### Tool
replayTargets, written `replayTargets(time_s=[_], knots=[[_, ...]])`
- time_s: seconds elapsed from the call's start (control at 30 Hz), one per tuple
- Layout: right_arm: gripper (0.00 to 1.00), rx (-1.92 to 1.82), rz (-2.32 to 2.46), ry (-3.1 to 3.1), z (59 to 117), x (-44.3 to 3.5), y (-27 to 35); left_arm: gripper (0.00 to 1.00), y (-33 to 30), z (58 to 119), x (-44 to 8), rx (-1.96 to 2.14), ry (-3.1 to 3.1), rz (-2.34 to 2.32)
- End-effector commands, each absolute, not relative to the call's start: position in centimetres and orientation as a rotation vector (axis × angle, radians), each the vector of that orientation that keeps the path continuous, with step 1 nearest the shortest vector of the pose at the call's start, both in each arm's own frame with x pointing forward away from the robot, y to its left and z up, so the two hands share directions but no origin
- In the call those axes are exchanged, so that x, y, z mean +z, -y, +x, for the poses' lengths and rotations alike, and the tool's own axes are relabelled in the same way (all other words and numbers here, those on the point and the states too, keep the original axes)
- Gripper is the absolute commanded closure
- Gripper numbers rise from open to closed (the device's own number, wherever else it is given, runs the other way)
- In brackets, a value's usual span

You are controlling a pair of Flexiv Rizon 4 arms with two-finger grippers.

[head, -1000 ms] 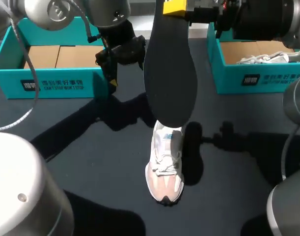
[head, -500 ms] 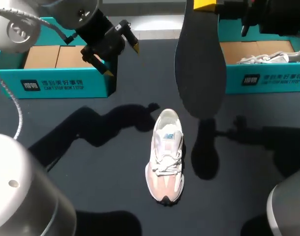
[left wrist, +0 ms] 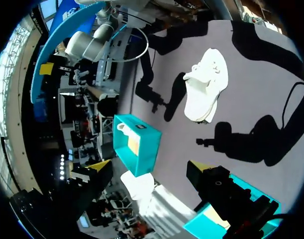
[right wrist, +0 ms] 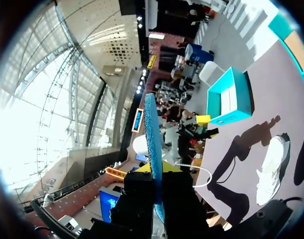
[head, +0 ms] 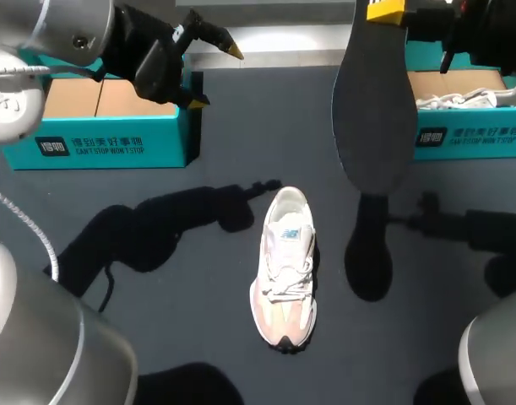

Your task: Take the shoe out of the shoebox, open the shoe tongue, remove and reinsert the insole, then place the shoe into the shoebox

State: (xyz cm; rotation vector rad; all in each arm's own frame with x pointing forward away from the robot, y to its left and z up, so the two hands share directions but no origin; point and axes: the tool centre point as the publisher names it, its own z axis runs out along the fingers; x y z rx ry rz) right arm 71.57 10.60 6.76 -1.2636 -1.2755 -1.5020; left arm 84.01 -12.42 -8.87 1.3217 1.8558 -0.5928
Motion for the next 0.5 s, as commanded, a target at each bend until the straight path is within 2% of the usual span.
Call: replayTargets(time_s=[0.03, 0.27, 0.5], knots=[[1.00, -1.501, -1.285, 1.246, 72.3, 5.3, -10.9, 0.00, 13.0, 84.2, -8.5, -0.783, -1.527, 1.146], [1.00, -1.488, -1.348, 1.302, 73.9, 3.0, -11.1, 0.00, 14.4, 84.5, -7.1, -0.818, -1.467, 1.179], [1.00, -1.488, -1.348, 1.302, 73.9, 3.0, -11.1, 0.00, 14.7, 84.4, -7.0, -0.832, -1.471, 1.223]])
